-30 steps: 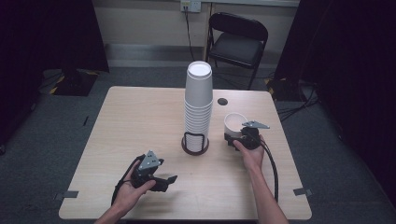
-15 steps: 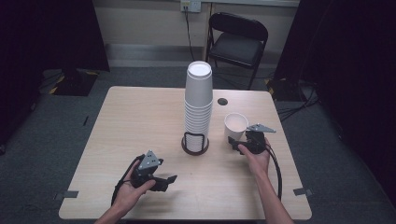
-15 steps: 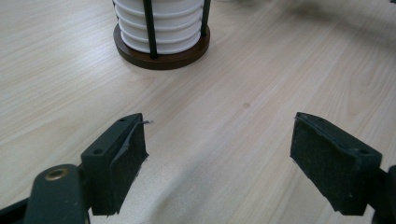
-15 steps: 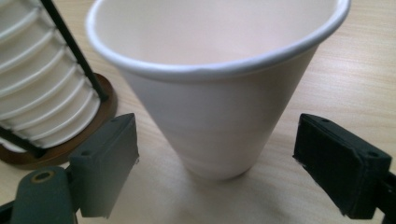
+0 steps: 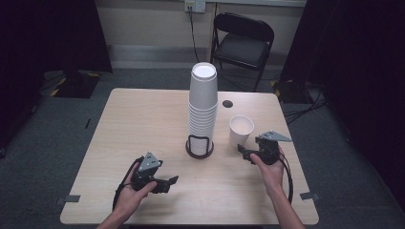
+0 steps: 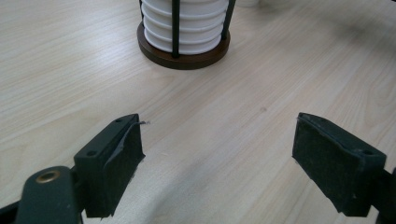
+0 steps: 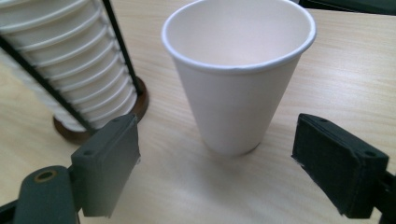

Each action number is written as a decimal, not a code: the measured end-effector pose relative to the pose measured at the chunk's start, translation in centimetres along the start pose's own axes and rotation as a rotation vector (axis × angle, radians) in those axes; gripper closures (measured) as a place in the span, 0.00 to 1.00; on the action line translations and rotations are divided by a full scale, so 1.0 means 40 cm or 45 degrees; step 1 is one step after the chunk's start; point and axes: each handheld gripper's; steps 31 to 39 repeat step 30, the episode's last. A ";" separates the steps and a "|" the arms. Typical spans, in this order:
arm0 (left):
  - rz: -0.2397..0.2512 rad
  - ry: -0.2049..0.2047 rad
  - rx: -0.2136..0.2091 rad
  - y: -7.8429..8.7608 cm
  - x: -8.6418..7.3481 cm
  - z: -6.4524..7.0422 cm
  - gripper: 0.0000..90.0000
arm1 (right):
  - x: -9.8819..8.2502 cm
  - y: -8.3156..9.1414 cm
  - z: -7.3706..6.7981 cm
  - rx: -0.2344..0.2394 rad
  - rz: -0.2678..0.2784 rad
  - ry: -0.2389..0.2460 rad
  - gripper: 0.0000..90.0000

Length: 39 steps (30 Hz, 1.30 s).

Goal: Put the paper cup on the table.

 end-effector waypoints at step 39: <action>-0.024 0.017 0.040 -0.007 -0.005 0.006 0.19 | -0.121 0.136 -0.119 0.090 -0.054 -0.015 0.16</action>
Point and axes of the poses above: each handheld gripper's, and its own axes: y roughly backward along the jaws, x roughly out of its top, z roughly to its right, and after that the axes turned 1 degree about -y, right-handed
